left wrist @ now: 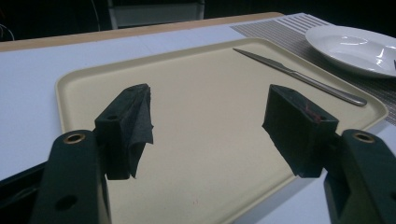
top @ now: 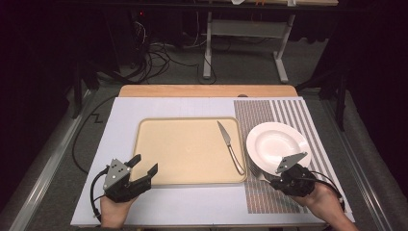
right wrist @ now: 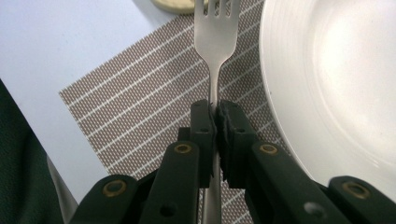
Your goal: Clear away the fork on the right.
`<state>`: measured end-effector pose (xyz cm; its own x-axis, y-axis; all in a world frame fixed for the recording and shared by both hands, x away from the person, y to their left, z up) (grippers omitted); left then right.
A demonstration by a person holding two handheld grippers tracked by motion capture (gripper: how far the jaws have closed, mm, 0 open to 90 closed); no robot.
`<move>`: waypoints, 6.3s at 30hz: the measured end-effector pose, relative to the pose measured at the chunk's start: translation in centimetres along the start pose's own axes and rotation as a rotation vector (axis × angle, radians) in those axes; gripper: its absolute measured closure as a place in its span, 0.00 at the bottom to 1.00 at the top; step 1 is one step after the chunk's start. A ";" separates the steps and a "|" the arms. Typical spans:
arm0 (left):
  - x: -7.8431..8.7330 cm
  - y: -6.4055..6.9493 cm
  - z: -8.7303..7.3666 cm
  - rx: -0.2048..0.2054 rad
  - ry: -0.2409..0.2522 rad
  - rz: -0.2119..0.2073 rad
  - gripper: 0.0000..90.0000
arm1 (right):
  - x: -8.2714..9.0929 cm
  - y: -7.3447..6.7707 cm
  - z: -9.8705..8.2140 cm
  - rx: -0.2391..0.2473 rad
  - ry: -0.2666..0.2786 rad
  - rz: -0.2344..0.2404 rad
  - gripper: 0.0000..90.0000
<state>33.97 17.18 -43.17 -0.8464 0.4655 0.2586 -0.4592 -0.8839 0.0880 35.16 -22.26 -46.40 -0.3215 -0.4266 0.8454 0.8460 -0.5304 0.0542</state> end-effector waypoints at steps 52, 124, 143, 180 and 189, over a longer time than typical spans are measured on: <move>0.0 -0.3 0.3 -0.005 0.013 0.003 0.37 | -2.0 -0.7 11.2 -0.063 0.087 0.046 0.96; -0.1 -0.2 0.3 -0.010 0.011 -0.007 0.37 | -12.6 0.1 16.0 -0.231 -0.019 0.013 0.95; 0.0 -0.2 0.3 -0.013 0.010 -0.005 0.37 | -13.2 0.6 15.6 -0.151 -0.020 -0.093 0.88; -0.1 -0.2 0.2 -0.014 0.009 -0.003 0.37 | -13.3 3.8 15.5 -0.140 0.006 -0.195 0.87; -0.1 -0.3 0.2 -0.014 0.008 -0.002 0.37 | -12.5 3.7 15.9 -0.164 0.068 -0.169 0.78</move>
<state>34.19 17.37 -42.97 -0.8475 0.4680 0.2502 -0.4648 -0.8822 0.0756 49.05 -7.24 -48.36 -0.4848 -0.3670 0.7939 0.6991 -0.7081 0.0996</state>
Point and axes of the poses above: each handheld gripper's, and its own axes: x roughly backward along the jaws, z roughly out of its top, y roughly to its right, the point moved 10 cm from there along -x, roughly forward along the jaws, and after that the axes turned 8 degrees about y, right-handed, at the moved point
